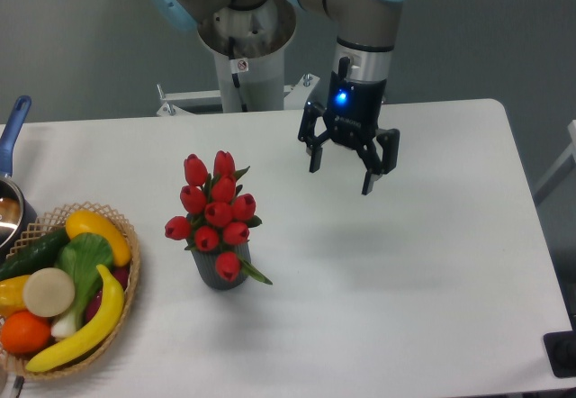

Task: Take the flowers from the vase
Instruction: 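Move the open gripper down toward the red tulip stems above the vase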

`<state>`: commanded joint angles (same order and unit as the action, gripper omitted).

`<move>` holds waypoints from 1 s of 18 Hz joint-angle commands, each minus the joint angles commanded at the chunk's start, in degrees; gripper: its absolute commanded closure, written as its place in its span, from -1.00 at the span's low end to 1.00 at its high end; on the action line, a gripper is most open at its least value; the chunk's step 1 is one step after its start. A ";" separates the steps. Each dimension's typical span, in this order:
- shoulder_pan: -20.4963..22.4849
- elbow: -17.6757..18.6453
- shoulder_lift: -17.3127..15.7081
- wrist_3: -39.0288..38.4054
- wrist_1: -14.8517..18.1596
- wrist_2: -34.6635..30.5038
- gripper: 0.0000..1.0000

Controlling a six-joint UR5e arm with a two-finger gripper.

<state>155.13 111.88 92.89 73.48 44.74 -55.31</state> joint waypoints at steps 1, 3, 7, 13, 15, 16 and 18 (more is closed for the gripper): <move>0.00 0.00 0.70 0.35 -0.09 1.59 -1.00; -0.09 0.00 1.59 1.84 -0.09 3.35 -1.00; -0.18 0.61 2.90 2.81 -0.09 8.62 -1.00; -0.79 4.21 3.26 5.10 -0.09 17.67 -1.00; -0.97 5.27 3.08 4.84 -0.09 20.05 -1.00; -1.05 5.88 3.08 4.83 0.00 21.19 -1.00; -1.23 6.68 3.08 4.92 0.00 22.17 -1.00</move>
<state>153.90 118.56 95.98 78.40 44.74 -33.14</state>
